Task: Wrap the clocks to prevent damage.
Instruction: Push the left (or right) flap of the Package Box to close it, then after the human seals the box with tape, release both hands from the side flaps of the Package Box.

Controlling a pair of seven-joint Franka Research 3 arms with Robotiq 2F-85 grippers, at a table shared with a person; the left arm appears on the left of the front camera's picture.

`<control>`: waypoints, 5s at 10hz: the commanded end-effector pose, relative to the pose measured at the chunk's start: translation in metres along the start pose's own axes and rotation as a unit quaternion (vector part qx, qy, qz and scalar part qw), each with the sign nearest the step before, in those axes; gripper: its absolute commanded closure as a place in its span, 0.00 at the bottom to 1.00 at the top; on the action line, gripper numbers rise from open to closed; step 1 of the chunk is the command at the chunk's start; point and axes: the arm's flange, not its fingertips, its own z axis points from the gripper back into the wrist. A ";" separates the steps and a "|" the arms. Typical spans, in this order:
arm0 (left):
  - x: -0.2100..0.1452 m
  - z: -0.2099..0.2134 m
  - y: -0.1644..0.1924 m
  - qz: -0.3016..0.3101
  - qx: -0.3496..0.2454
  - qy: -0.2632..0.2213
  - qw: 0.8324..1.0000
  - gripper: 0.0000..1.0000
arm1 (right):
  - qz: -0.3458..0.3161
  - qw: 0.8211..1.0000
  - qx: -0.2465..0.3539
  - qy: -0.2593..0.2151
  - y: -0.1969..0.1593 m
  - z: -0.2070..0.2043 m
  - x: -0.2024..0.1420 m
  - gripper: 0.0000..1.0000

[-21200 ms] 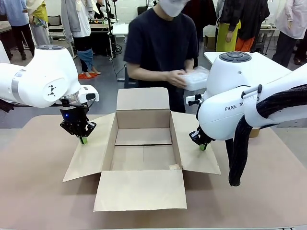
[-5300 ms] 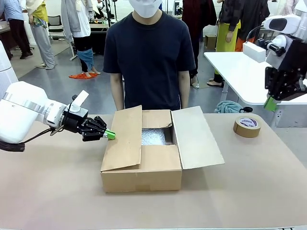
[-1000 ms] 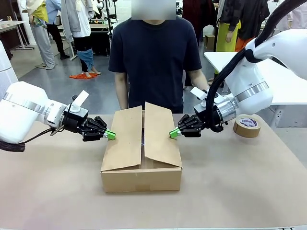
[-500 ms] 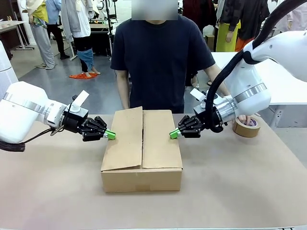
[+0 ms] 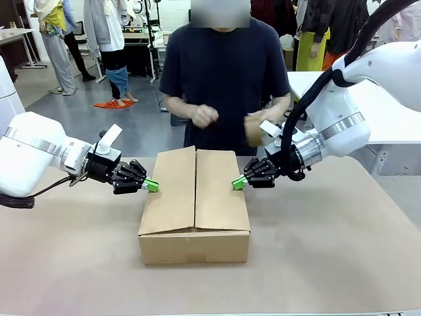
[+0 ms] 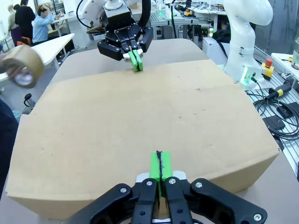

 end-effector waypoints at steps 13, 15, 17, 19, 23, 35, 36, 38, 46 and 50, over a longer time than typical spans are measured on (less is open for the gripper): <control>-0.001 -0.003 0.000 0.001 -0.002 0.001 1.000 1.00 | -0.002 1.000 -0.004 0.000 0.000 -0.002 -0.004 0.99; -0.001 -0.003 0.000 0.001 -0.002 0.001 1.000 1.00 | -0.002 1.000 -0.004 0.000 0.000 -0.002 -0.004 0.99; -0.001 -0.003 0.000 0.001 -0.002 0.001 1.000 1.00 | -0.002 1.000 -0.004 0.000 0.000 -0.002 -0.004 0.99; -0.001 -0.003 0.000 0.001 -0.002 0.001 1.000 1.00 | -0.002 1.000 -0.004 0.000 0.000 -0.002 -0.004 0.99; -0.001 -0.003 0.000 0.001 -0.002 0.001 1.000 1.00 | -0.002 1.000 -0.004 0.000 0.000 -0.002 -0.004 0.99; -0.001 -0.003 0.000 0.001 -0.002 0.001 1.000 1.00 | -0.002 1.000 -0.004 0.000 0.000 -0.002 -0.004 0.99; -0.001 -0.003 0.000 0.001 -0.002 0.001 1.000 1.00 | -0.002 1.000 -0.004 0.000 0.000 -0.002 -0.004 0.99; -0.001 -0.003 0.000 0.001 -0.002 0.001 1.000 1.00 | -0.002 1.000 -0.004 0.000 0.000 -0.002 -0.004 0.99; -0.001 -0.003 0.000 0.001 -0.002 0.001 1.000 1.00 | -0.002 1.000 -0.004 0.000 0.000 -0.002 -0.004 0.99; -0.001 -0.003 0.000 0.001 -0.002 0.001 1.000 1.00 | -0.002 1.000 -0.004 0.000 0.000 -0.002 -0.004 0.99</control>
